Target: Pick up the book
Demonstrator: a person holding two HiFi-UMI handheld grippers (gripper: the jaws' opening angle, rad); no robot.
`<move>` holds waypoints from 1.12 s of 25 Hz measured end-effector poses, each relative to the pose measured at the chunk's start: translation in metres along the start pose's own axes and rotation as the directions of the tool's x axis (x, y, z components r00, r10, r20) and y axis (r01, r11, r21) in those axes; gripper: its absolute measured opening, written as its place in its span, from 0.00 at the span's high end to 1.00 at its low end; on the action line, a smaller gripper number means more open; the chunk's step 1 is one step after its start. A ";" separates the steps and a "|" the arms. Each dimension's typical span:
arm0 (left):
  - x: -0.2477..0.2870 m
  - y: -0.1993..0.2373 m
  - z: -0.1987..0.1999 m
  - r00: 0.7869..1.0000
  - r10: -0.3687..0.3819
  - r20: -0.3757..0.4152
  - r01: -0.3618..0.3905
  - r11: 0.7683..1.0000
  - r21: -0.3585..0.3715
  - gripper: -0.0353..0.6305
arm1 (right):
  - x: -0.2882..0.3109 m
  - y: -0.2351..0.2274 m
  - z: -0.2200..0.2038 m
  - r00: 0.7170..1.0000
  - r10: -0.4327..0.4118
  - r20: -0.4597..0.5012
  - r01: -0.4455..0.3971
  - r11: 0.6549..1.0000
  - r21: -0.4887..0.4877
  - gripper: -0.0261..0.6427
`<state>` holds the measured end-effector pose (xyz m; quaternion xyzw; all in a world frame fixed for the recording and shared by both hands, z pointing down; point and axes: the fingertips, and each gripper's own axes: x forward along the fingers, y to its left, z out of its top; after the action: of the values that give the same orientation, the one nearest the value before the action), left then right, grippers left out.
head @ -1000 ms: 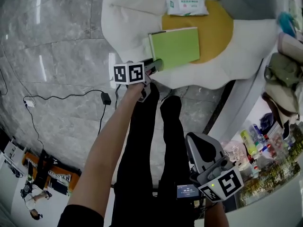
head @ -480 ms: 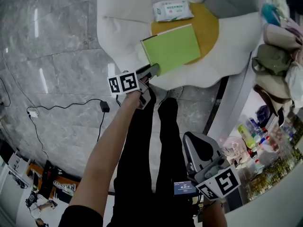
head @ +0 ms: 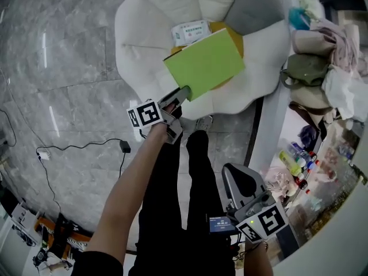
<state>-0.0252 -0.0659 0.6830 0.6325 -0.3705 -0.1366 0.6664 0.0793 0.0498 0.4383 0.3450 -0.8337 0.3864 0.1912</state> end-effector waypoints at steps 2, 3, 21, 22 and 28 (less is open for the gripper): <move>-0.002 -0.023 -0.002 0.999 -0.031 0.020 0.031 0.999 -0.009 0.73 | -0.014 0.003 0.004 1.000 -0.004 0.014 0.005 1.000 -0.009 0.94; -0.004 -0.034 -0.003 0.999 -0.041 0.029 0.041 0.999 -0.010 0.73 | -0.020 0.005 0.007 1.000 -0.006 0.022 0.006 1.000 -0.013 0.94; -0.083 -0.220 -0.066 0.967 -0.194 0.164 0.222 0.959 -0.176 0.73 | -0.141 0.022 0.053 0.981 -0.023 0.191 0.044 0.993 -0.109 0.94; -0.088 -0.229 -0.070 0.965 -0.200 0.167 0.228 0.959 -0.170 0.73 | -0.148 0.023 0.057 0.979 -0.022 0.204 0.047 0.992 -0.117 0.94; -0.122 -0.276 -0.090 0.951 -0.226 0.210 0.258 0.956 -0.141 0.73 | -0.177 0.028 0.085 0.955 0.004 0.298 0.032 0.992 -0.119 0.94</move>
<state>0.0297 0.0354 0.3901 0.5992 -0.3396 -0.3084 0.6562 0.1770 0.0728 0.2669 0.3927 -0.8726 0.2769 0.0871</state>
